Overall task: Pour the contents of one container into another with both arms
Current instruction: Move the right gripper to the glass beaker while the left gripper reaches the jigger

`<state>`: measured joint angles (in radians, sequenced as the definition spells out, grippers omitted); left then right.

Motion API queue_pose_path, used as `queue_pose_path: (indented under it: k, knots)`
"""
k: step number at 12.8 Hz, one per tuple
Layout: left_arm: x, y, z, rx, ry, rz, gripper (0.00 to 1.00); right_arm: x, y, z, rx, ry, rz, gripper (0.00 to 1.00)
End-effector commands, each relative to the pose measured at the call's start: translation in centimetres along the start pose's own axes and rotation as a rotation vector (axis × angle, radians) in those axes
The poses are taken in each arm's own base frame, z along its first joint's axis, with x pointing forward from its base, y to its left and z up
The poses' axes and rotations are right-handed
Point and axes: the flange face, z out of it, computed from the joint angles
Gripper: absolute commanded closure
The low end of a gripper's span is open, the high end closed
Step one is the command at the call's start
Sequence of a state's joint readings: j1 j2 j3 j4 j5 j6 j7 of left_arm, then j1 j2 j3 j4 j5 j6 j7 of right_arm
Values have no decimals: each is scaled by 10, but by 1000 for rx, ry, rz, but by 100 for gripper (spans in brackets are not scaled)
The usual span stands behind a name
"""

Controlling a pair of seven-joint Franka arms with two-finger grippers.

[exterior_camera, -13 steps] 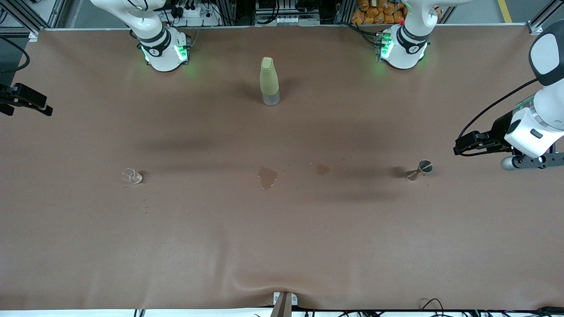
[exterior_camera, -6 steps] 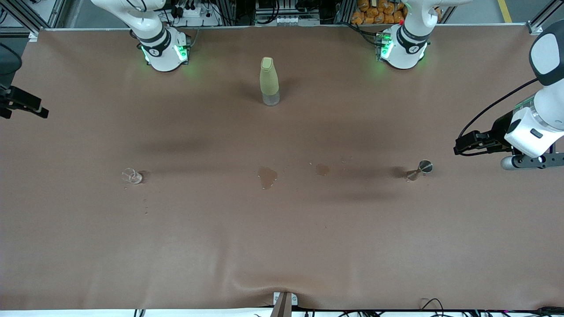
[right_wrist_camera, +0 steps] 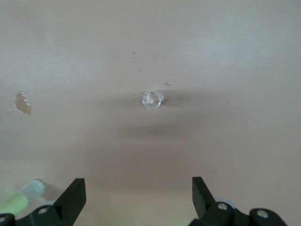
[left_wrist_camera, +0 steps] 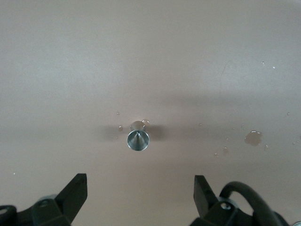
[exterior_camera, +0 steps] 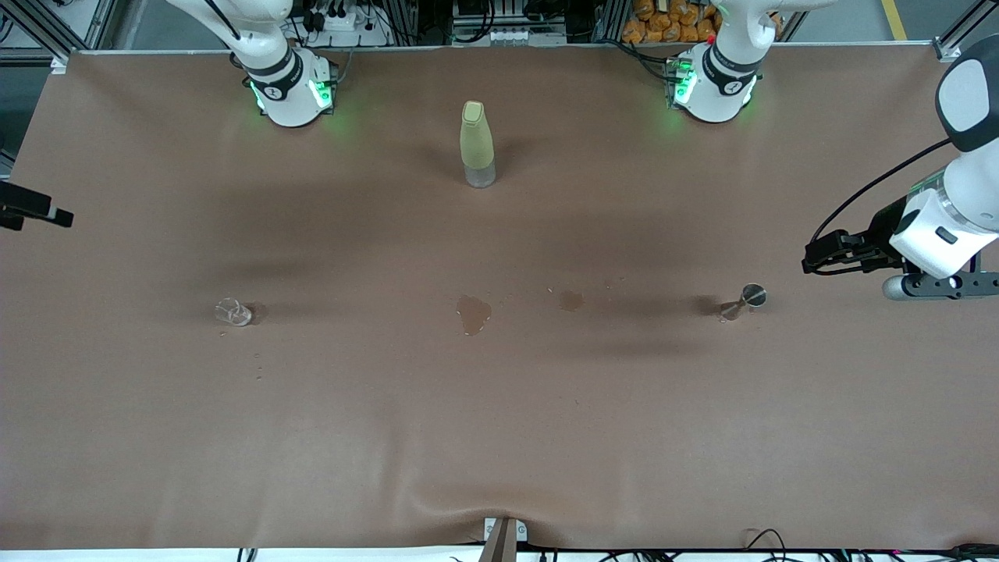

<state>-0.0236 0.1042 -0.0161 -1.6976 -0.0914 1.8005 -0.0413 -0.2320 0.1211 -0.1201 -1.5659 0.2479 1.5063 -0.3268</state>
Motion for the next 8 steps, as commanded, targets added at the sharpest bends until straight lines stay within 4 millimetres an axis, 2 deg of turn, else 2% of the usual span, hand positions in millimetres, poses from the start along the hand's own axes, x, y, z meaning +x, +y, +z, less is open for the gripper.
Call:
queue_pose_path:
  k: [1,5,8]
  knots:
    - [-2,1,-4,-14,-5,18,0,8,38,23,121,3,-166,0]
    - [-2,0,-6,-19,-2,23,0,23,82,72,286,53,-399,0]
    - [-1,-2,-11,-32,7,107,0,31,116,122,463,164,-601,0]
